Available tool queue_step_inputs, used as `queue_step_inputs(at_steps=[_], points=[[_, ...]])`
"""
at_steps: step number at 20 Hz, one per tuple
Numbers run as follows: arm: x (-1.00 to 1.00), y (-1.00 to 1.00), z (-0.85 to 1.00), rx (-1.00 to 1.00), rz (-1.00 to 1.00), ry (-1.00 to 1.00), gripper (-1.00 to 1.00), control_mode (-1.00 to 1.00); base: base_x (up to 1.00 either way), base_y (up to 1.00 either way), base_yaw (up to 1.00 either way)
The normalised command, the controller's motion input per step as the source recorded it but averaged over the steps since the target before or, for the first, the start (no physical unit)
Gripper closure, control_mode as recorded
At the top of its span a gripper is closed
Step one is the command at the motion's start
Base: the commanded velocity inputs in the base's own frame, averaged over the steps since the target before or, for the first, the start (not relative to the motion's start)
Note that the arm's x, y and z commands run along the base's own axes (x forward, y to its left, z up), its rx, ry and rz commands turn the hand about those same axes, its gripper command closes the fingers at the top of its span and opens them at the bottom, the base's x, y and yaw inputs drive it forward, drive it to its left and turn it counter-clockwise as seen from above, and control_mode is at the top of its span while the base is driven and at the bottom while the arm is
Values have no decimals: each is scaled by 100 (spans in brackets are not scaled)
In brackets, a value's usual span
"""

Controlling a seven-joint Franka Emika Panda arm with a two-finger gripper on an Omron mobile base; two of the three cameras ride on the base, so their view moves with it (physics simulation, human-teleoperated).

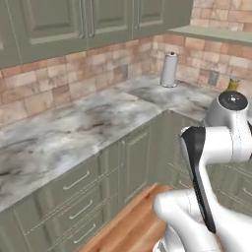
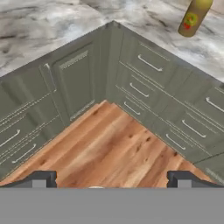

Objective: Place the drinks on the dining counter in a tight cluster.

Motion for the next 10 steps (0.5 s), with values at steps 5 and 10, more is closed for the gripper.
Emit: queue_step_inputs(at_steps=[5, 10], points=[[0, 0, 0, 0, 0, 0, -100, 100, 79, -1, -66], [0, 0, 0, 0, 0, 0, -100, 100, 64, 0, -71]])
